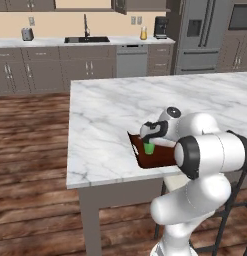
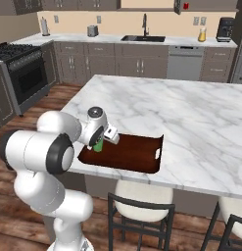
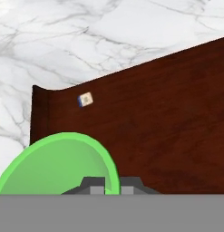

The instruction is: There is a tray on the dining counter. Grab the cup, mug, and pitcher and place them on the tray. The pitcher may be placed next to the tray if it cannot fit the tray.

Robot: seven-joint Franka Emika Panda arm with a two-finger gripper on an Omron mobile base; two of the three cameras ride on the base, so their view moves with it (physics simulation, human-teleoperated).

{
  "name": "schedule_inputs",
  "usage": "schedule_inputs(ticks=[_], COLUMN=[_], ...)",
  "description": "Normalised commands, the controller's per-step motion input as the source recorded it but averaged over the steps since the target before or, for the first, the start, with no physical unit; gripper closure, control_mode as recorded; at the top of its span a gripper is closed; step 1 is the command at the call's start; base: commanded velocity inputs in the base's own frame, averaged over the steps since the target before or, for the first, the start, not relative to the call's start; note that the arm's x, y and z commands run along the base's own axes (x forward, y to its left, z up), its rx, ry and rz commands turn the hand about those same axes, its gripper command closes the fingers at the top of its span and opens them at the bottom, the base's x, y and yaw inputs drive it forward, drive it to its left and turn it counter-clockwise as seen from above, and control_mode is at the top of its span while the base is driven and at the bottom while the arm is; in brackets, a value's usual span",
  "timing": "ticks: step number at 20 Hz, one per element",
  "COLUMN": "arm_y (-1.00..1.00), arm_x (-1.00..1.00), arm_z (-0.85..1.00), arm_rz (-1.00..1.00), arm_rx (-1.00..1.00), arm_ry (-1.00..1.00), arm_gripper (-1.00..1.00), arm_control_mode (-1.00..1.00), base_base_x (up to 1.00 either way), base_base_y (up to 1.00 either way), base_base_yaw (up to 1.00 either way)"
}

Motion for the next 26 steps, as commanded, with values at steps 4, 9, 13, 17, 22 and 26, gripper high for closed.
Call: schedule_inputs(ticks=[4,9,13,17,22,26], arm_y=[0.0,0.0,0.0,0.0,0.0,0.0], arm_x=[0.0,0.01,0.0,0.0,0.0,0.0], arm_z=[-0.16,-0.18,-0.16,-0.18,-0.08,0.0], arm_rz=[0.0,0.0,0.0,0.0,0.0,0.0], arm_rx=[0.0,0.0,0.0,0.0,0.0,0.0], arm_ry=[0.0,0.0,0.0,0.0,0.01,0.0], arm_gripper=[1.0,1.0,1.0,1.0,1.0,-1.0], arm_control_mode=[-1.0,-1.0,-1.0,-1.0,-1.0,-1.0], base_base_x=[0.0,0.0,0.0,0.0,0.0,0.0], base_base_y=[0.0,0.0,0.0,0.0,0.0,0.0], base_base_yaw=[0.0,0.0,0.0,0.0,0.0,0.0])
